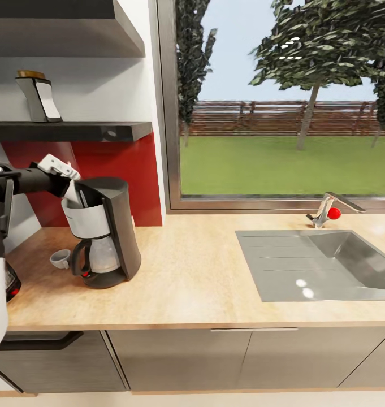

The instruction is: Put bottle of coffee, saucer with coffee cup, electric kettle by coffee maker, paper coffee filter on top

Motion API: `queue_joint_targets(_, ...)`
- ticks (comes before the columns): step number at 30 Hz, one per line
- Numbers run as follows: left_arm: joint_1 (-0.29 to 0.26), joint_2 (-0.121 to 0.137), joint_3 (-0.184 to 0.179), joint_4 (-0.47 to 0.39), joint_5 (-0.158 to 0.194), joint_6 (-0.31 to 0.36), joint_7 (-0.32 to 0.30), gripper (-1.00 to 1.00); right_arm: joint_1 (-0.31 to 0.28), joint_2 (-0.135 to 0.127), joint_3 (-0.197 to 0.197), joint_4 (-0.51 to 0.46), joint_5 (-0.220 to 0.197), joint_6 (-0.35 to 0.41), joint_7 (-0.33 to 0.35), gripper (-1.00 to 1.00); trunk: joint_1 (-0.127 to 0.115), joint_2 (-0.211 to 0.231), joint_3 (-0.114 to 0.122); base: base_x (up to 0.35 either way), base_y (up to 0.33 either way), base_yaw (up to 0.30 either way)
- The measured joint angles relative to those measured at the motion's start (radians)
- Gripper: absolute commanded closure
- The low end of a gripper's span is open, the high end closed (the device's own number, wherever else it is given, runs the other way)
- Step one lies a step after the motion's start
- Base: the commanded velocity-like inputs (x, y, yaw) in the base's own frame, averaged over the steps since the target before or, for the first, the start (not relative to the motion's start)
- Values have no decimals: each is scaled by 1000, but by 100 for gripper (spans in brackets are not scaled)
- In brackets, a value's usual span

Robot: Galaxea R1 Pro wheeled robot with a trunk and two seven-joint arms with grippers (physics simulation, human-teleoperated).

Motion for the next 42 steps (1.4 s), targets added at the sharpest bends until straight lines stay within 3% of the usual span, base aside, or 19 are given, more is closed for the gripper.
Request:
queue_joint_targets(8, -2, 28, 6, -36, 2, 6, -22, 100, 0, -27, 0, 2, 1, -1, 0, -100, 0, 0, 0, 0, 0, 0)
queue_joint_targets(17, -5, 65, 8, -61, -1, 8, -65, 100, 0, -30, 0, 2, -1, 1, 1, -100, 0, 0, 0, 0, 0, 0)
queue_joint_targets(22, -7, 71, 8, -65, -1, 8, -90, 100, 0, -30, 0, 2, -1, 1, 1, -100, 0, 0, 0, 0, 0, -60)
queue_joint_targets(23, -6, 79, 8, -65, -1, 8, -130, 100, 0, -30, 0, 2, -1, 1, 2, -100, 0, 0, 1, 0, 0, -208)
queue_joint_targets(25, -6, 92, 7, -65, 0, 9, -134, 100, 0, -30, 0, 1, -1, 1, 2, -100, 0, 0, 2, 0, 0, -209)
queue_joint_targets(42, -5, 98, 8, -69, 0, 8, -152, 100, 0, -31, 0, 1, -1, 2, 2, -100, 0, 0, 5, -107, 81, -36)
